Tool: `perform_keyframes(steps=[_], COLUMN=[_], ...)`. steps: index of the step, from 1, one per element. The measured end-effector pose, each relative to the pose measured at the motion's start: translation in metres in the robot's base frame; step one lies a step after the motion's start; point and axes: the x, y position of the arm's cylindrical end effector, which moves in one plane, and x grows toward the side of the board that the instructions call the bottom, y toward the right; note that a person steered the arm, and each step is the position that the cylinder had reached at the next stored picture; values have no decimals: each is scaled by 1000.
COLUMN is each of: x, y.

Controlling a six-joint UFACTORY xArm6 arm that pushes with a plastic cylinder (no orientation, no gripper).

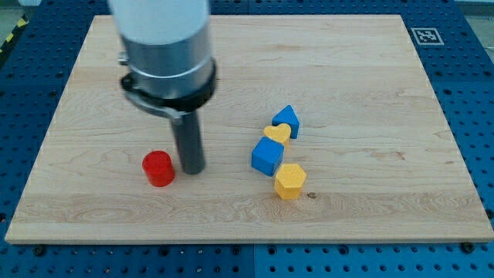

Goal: Place the red star towards the top of the red circle

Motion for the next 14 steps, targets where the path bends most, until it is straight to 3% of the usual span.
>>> perform_keyframes(steps=[3,6,8,9,12,13,14], x=[-17,-13,19,-13,-195,-232,-241], y=[-112,-124,-124,-132,-161,-116,-73])
